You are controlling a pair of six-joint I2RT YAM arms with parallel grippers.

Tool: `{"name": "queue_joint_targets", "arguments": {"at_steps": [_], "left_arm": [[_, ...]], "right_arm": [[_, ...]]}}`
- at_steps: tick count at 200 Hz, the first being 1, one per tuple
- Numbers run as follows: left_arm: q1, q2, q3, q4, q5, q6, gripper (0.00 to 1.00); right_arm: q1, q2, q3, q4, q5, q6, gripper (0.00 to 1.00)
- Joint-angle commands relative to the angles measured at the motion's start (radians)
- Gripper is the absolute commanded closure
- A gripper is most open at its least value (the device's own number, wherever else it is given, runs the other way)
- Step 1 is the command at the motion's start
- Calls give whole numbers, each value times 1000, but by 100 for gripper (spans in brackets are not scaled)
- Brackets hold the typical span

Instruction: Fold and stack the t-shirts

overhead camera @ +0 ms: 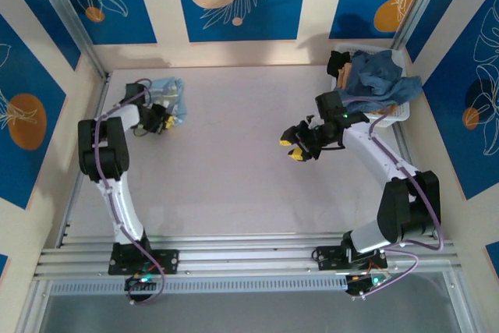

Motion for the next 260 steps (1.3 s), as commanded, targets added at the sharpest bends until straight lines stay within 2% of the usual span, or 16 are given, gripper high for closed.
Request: {"name": "queue_joint_targets", "arguments": {"at_steps": [1,71,87,91,94,100,125,139,175,203,219,221,223,226,243,260], "left_arm": [[47,92,147,-239,10,265,87],[103,156,269,-273,54,288,74],[98,96,200,-187,114,262,46],[96,71,174,-159,124,254,34],[96,52,155,-142,128,249,15],[95,7,124,-132,120,248,0],[73,-222,10,-153,62,274,0],[56,-376,-90,-144,12,264,0],[1,-724,-354,-76,-107,163,0],[-50,-901,-367,-256,-284,224,0],[-67,-1014,-406,-305,-387,261,0],[-69,-1028,-410,-312,-401,265,0],[-71,-1041,-413,-317,-417,270,0],[-76,-1057,-417,-329,-442,276,0],[-114,-1158,-456,-351,-608,317,0],[-121,-1296,-612,-168,-604,413,0]], "right_arm": [[16,-6,-11,1,-15,20,53],[23,-52,-21,34,-28,4,51],[23,-65,-20,75,-44,-18,50],[23,-71,-22,87,-44,-23,49],[22,-76,-25,98,-44,-26,48],[22,-90,-30,122,-42,-27,47],[18,-202,-70,244,12,-9,35],[5,-272,-96,314,49,17,0],[-51,-319,-53,244,112,38,1],[-54,-363,26,93,237,-63,0],[-56,-409,39,41,324,-108,37],[-57,-416,38,38,331,-111,31],[-57,-421,39,33,341,-115,8],[-58,-431,39,24,360,-118,0],[-62,-464,39,-22,434,-136,1],[-63,-480,35,-43,494,-150,1]]}}
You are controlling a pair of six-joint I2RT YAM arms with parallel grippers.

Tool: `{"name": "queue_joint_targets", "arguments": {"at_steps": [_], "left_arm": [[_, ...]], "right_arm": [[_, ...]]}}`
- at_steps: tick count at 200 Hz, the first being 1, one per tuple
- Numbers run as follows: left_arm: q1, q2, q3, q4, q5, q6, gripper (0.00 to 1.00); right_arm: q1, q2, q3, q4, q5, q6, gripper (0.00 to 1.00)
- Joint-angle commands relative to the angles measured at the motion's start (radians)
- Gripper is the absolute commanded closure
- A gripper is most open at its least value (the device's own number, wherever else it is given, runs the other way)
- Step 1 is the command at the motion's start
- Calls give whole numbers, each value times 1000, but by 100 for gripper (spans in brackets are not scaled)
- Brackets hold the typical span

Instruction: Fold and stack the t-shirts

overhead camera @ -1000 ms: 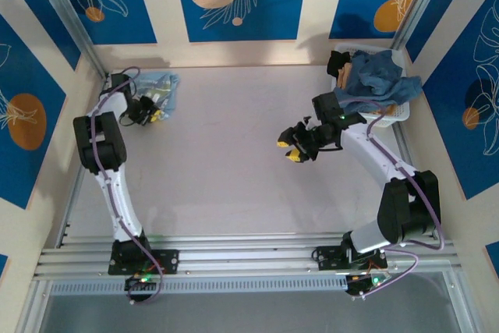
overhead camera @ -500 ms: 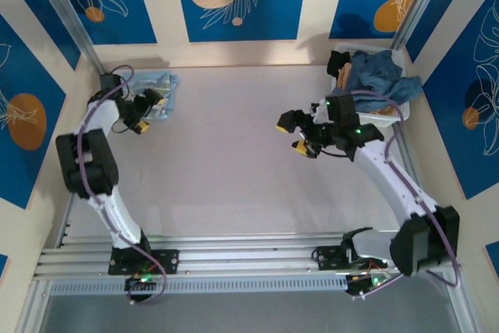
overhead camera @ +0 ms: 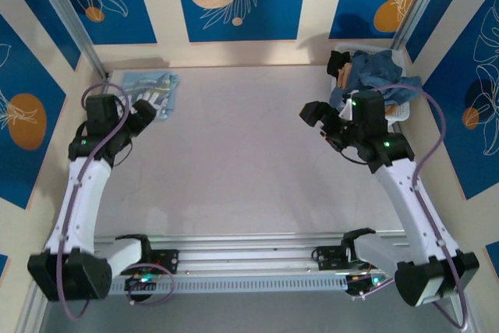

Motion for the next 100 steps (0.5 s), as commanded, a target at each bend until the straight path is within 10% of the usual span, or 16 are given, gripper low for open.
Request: {"name": "queue_joint_targets", "arguments": {"at_steps": [1,100], "left_arm": [[-23,-156,-161,113,-161,141,0],[-51,-292,-711,614,-198,553,0]], "right_arm": [[-7,-28,24,-90,150,-60,1],[-16,-161,-698,729,548,-524,1]]}}
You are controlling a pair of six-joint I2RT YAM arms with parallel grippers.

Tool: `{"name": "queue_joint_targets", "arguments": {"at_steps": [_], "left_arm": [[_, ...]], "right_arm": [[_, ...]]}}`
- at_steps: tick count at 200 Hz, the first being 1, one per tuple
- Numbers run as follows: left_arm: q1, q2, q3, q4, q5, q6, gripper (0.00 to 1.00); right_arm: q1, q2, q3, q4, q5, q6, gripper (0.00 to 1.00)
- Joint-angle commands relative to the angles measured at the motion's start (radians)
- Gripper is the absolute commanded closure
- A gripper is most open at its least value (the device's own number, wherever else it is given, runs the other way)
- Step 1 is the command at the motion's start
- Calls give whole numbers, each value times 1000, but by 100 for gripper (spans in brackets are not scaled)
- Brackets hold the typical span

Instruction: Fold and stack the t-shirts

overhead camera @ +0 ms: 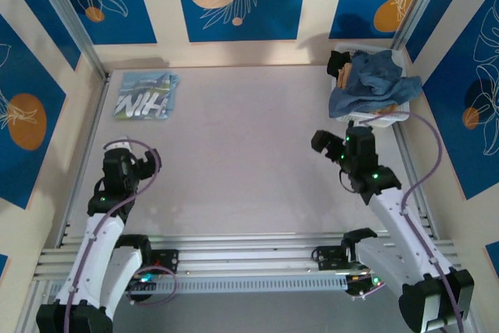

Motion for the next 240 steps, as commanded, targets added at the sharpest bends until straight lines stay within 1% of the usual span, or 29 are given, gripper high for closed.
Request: {"name": "queue_joint_targets", "arguments": {"at_steps": [1,10,22,37,60,68,86,99,108,127,136,148,159,170,187,192,202,212,224,232,240], "left_arm": [[-10,53,-71,252,-31,105,0],[-10,105,-96,338,-37,116,0],[-10,182,-119,448,-53,125,0],[-9,292,-135,582,-52,133,0],[-8,458,-120,728,-28,146,0],[-8,495,-98,736,-16,154,0],[-5,583,-78,844,-6,147,0],[1,650,-54,904,26,151,0],[2,681,-22,889,41,175,0],[7,745,-33,992,35,181,0],[8,743,-23,964,45,187,0],[6,740,-46,1007,70,199,0],[3,744,-77,1076,82,209,0],[-5,759,-109,1144,83,217,0],[-33,849,-131,1277,98,259,0],[-42,857,-115,1267,111,277,0],[-50,840,-53,1112,104,284,0],[-51,853,-37,1104,82,279,0],[-51,855,-42,1114,62,271,0],[-51,852,-37,1097,61,267,0],[-51,856,-36,1103,59,267,0]], "right_arm": [[-25,0,-116,327,112,-190,1],[-39,23,-156,407,112,-208,1],[-56,81,-175,469,110,-239,1],[-80,151,-198,575,64,-265,1],[-124,271,-211,717,19,-280,1],[-136,312,-217,772,3,-285,1],[-163,388,-204,861,-44,-306,1],[-174,440,-192,927,-69,-315,1],[-180,471,-179,959,-83,-331,1],[-191,521,-171,1016,-94,-351,1],[-201,541,-180,1047,-110,-347,1],[-208,565,-204,1111,-117,-339,1],[-210,585,-227,1175,-124,-339,1],[-210,583,-223,1163,-137,-343,1],[-203,595,-239,1200,-152,-360,1],[-200,606,-247,1228,-153,-365,1],[-197,640,-262,1282,-140,-365,1],[-196,672,-266,1338,-123,-363,1],[-193,649,-214,1195,-103,-351,1],[-190,675,-181,1175,-85,-352,1],[-176,669,-154,1113,-70,-362,1]]}}
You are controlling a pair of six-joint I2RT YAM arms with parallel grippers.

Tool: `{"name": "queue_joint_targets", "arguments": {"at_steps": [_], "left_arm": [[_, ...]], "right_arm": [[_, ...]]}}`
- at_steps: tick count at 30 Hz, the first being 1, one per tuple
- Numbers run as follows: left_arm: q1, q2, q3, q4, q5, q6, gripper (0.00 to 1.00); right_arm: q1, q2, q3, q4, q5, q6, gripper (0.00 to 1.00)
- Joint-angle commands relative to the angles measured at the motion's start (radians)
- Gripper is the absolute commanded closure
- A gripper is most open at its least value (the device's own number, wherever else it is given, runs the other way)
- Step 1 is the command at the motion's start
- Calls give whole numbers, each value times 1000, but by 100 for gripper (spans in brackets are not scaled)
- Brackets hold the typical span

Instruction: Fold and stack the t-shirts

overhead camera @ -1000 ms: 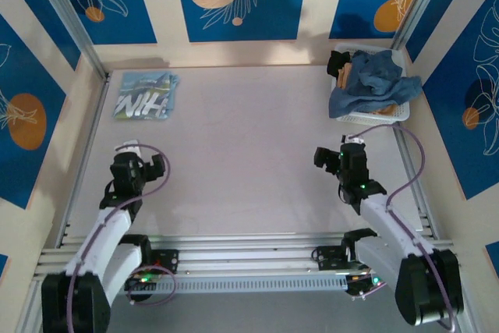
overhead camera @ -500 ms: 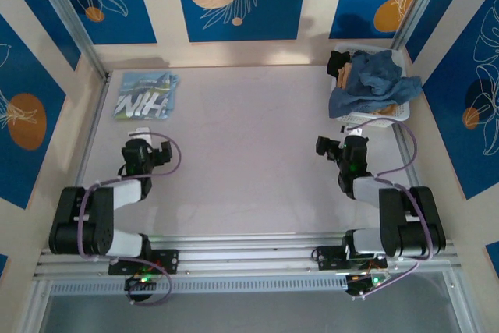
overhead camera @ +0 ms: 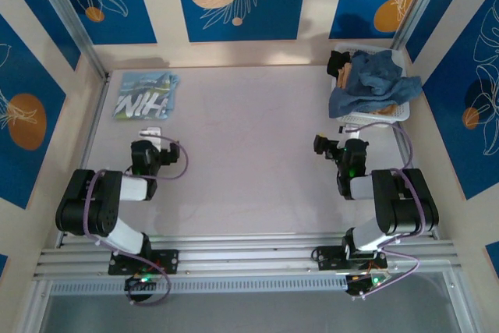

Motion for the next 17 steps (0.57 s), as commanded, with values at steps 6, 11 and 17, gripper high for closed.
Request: {"name": "queue_joint_targets", "arguments": {"at_steps": [6,11,17], "left_arm": [[-5,-2,28,10,-8,20,0],[-5,-2,28,11,-8,22,0],[-7,-2,30,9,-10,21,0]], "right_arm": [[25,14,75,-33,57,-34,1],[28,15,72,-28,60,-38,1],[24,16,75,-30,45,-40,1]]}}
